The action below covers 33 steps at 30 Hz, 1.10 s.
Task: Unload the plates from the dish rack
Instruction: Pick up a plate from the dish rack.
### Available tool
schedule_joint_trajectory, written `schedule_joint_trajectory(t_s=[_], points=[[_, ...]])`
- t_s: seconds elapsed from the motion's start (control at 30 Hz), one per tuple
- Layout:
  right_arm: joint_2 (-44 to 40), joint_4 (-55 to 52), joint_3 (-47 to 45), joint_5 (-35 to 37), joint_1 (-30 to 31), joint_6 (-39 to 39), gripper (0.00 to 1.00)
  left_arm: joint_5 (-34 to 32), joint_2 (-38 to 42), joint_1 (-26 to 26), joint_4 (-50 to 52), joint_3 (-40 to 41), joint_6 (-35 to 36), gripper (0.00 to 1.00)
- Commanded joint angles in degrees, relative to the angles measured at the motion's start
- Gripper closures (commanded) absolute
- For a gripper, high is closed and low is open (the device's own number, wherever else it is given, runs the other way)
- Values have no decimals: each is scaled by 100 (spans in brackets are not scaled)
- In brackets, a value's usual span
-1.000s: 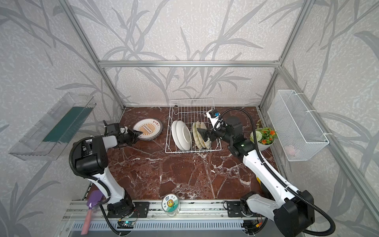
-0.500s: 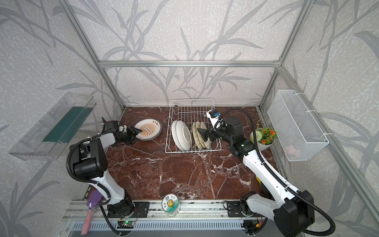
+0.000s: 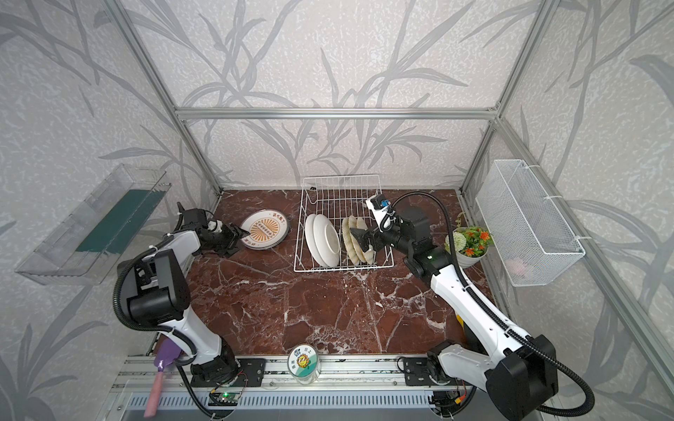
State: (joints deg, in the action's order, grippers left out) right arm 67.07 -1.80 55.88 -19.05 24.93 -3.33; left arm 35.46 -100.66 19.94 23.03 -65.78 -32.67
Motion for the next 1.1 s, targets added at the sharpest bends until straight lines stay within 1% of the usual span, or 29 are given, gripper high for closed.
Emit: schedule_joint_trajectory(t_s=[0.0,0.03,0.1,0.17,0.23,0.3,0.43,0.53,0.7,0.77,0.9,1.07], points=[[25,32,80,-31,27,-47,1,-321,248,9,587,-283,379,32],[34,33,77,-29,30,-45,1,-362,244,10,673,-339,441,32],[50,43,76,-29,30,-47,1,-308,214,9,699,-391,481,36],[52,33,80,-13,29,-50,1,-75,264,-11,526,-371,427,41],[48,26,80,40,29,-24,1,40,431,-123,348,-330,470,42],[59,22,70,93,29,8,1,33,653,-350,298,-385,683,40],[113,17,73,77,30,69,1,-113,1014,-871,532,-753,1044,35],[138,18,89,103,30,109,1,101,1186,-1083,524,-949,1008,30],[152,129,31,81,37,351,1,637,1406,-1283,311,-1073,753,26],[171,180,-17,75,34,445,1,701,1490,-1502,219,-1050,709,24],[175,198,-47,134,41,464,1,920,1458,-1971,316,-1133,702,24],[141,164,-25,254,42,443,1,715,1329,-2494,849,-1371,1029,29]])
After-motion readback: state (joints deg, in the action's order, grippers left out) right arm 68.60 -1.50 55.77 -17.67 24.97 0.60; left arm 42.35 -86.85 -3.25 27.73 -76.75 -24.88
